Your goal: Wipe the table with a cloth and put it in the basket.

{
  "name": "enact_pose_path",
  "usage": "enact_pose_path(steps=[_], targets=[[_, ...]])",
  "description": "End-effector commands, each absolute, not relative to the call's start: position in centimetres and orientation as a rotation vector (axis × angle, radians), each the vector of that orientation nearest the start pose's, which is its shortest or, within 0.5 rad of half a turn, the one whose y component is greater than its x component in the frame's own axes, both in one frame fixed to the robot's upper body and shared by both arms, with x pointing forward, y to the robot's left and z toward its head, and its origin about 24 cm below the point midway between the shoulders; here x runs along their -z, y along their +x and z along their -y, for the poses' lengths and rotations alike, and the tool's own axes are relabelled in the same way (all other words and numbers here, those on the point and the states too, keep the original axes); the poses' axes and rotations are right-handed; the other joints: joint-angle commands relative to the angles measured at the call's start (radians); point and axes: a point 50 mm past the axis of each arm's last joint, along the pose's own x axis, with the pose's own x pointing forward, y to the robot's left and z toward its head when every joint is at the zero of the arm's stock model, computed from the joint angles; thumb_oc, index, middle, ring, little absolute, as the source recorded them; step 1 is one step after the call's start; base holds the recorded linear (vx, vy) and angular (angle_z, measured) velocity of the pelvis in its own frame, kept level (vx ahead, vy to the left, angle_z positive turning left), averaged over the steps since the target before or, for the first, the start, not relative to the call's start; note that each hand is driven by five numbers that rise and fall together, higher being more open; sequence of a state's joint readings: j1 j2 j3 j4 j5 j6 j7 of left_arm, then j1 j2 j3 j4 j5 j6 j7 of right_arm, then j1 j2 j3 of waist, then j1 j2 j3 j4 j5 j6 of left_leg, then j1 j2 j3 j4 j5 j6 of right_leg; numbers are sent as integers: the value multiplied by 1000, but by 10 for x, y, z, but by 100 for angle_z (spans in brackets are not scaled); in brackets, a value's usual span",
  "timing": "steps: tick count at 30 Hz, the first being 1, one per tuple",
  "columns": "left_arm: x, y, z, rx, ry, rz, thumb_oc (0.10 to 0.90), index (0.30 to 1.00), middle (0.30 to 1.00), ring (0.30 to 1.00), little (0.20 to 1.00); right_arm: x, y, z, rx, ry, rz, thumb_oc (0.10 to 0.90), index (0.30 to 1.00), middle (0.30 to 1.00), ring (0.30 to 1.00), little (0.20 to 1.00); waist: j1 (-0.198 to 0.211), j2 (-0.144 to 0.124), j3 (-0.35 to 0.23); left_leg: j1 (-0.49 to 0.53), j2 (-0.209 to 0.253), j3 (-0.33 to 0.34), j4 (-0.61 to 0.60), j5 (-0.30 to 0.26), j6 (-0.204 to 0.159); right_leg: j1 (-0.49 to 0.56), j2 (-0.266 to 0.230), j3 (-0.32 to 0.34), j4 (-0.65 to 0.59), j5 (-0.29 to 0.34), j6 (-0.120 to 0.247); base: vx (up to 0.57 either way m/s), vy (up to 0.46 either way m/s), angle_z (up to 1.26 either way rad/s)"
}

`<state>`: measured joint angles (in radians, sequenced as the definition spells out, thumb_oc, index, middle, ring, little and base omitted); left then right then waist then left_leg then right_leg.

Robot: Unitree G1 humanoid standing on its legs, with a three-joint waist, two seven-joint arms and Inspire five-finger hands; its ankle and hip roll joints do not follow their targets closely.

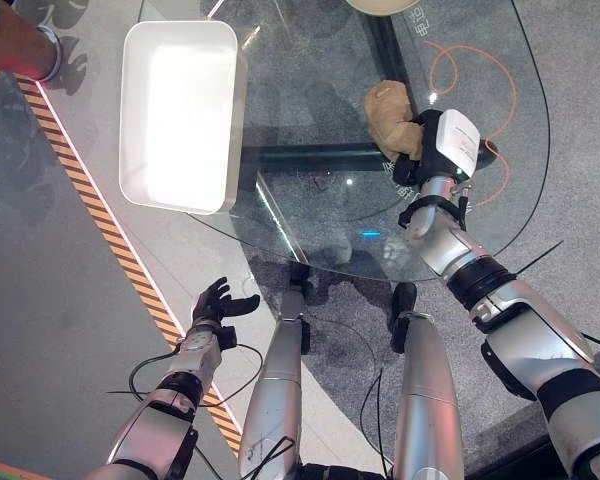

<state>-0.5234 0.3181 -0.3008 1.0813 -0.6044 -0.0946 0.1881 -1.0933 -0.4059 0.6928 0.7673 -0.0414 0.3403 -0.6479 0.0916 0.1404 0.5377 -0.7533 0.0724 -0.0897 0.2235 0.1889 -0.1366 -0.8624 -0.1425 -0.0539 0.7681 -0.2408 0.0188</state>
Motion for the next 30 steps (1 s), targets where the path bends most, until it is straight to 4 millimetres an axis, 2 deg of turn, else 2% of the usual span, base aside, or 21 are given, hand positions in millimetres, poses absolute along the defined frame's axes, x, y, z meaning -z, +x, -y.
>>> enact_pose_path(steps=[1, 12, 22, 30], targets=[[29, 316, -214, -277, 4, -475, 800, 900, 900, 900, 900, -258, 401, 87, 353, -989, 551, 100, 300, 300, 300, 200, 12, 44, -18, 0, -128, 95, 122, -134, 119, 44, 30, -78, -254, 159, -22, 4, 34, 7], [30, 315, -204, -252, 0, -480, 800, 900, 900, 900, 900, -253, 396, 52, 141, -1161, 609, 100, 300, 300, 300, 200, 33, 63, -18, 5, -141, 88, 117, -128, 122, 45, 17, -88, -247, 158, -22, 8, 10, 3], [28, 316, -204, -244, 15, -474, 800, 900, 900, 900, 900, -241, 382, 18, -71, -1249, 691, 100, 300, 300, 300, 200, 43, 60, -18, -9, -146, 83, 123, -124, 125, 31, 14, -93, -239, 163, -16, 9, -5, 2], [27, 317, -202, -239, 16, -477, 800, 900, 900, 900, 900, -230, 375, 4, -170, -1254, 713, 100, 300, 300, 300, 200, 43, 57, -18, -16, -146, 81, 128, -124, 125, 23, 17, -90, -233, 164, -16, 3, -5, 1]])
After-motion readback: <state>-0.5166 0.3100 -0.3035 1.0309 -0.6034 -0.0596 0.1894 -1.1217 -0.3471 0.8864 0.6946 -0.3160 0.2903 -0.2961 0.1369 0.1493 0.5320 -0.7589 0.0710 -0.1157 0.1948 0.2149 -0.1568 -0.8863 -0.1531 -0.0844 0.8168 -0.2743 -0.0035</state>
